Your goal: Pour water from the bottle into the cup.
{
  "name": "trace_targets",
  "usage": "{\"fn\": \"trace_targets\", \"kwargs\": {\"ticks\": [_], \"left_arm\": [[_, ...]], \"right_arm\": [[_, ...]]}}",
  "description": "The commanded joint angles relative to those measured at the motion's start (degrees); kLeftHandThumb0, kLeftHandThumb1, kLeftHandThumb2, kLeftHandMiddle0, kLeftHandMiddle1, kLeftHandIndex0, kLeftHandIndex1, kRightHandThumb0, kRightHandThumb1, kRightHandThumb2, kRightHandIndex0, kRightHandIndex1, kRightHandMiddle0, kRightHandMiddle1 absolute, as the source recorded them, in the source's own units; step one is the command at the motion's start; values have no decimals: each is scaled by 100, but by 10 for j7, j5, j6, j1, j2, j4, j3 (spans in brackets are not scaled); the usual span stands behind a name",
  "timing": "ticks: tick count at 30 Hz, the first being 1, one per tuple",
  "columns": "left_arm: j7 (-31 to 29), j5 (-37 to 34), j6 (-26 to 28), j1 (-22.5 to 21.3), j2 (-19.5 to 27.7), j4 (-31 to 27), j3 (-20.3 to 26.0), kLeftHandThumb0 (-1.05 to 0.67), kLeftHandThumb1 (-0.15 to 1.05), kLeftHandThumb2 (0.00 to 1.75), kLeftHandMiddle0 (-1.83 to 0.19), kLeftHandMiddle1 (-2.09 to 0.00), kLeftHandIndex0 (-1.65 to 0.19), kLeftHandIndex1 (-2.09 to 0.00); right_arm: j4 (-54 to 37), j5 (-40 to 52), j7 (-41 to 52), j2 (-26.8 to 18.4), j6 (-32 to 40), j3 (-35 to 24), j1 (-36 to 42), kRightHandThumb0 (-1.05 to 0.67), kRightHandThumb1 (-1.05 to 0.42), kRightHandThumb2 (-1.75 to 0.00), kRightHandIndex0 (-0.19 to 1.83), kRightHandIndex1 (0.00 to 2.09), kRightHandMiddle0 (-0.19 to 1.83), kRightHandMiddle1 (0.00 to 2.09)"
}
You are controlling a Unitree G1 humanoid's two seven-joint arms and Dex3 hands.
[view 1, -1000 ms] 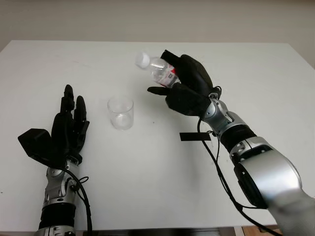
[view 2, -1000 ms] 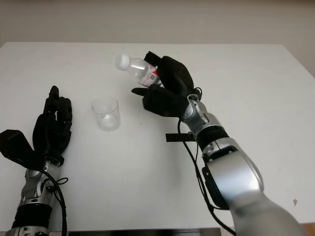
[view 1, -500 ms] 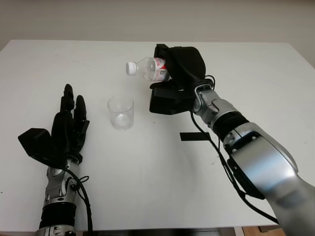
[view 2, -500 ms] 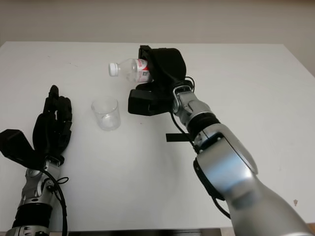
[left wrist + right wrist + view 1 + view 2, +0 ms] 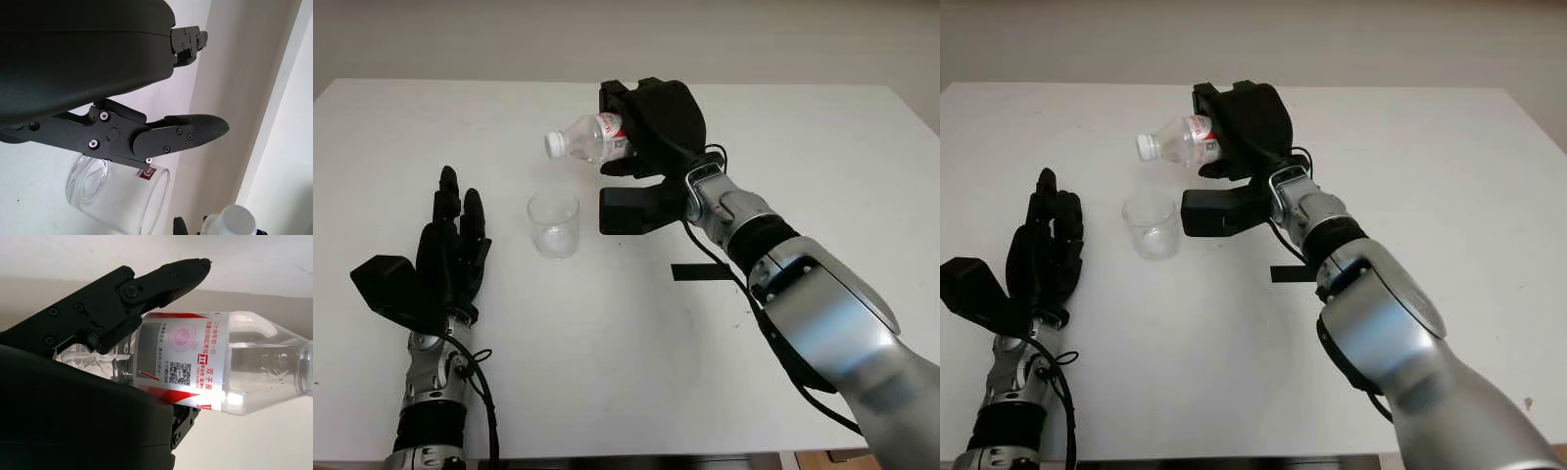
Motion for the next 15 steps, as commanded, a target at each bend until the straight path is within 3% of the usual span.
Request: {"fn": "trace_targets", "kwargs": {"ticks": [1, 10, 15], "left_arm": [[1, -2, 3, 5, -8, 13, 1, -61, 105, 51, 12, -5, 12, -5], [-10, -10, -2, 9, -8, 16, 4, -60, 105, 51, 13, -5, 14, -4], [-2, -7, -5, 8, -11, 17, 3, -61, 105, 48, 12, -5, 13, -5]], "right_arm": [[2, -18, -23, -9, 1, 17, -27, -44, -105, -25, 133, 209, 76, 209], [9, -79, -108, -23, -2, 74, -36, -48, -105, -26, 127, 209, 68, 209], [11, -111, -136, -29, 8, 106, -45, -51, -105, -27, 125, 209, 41, 203]]}}
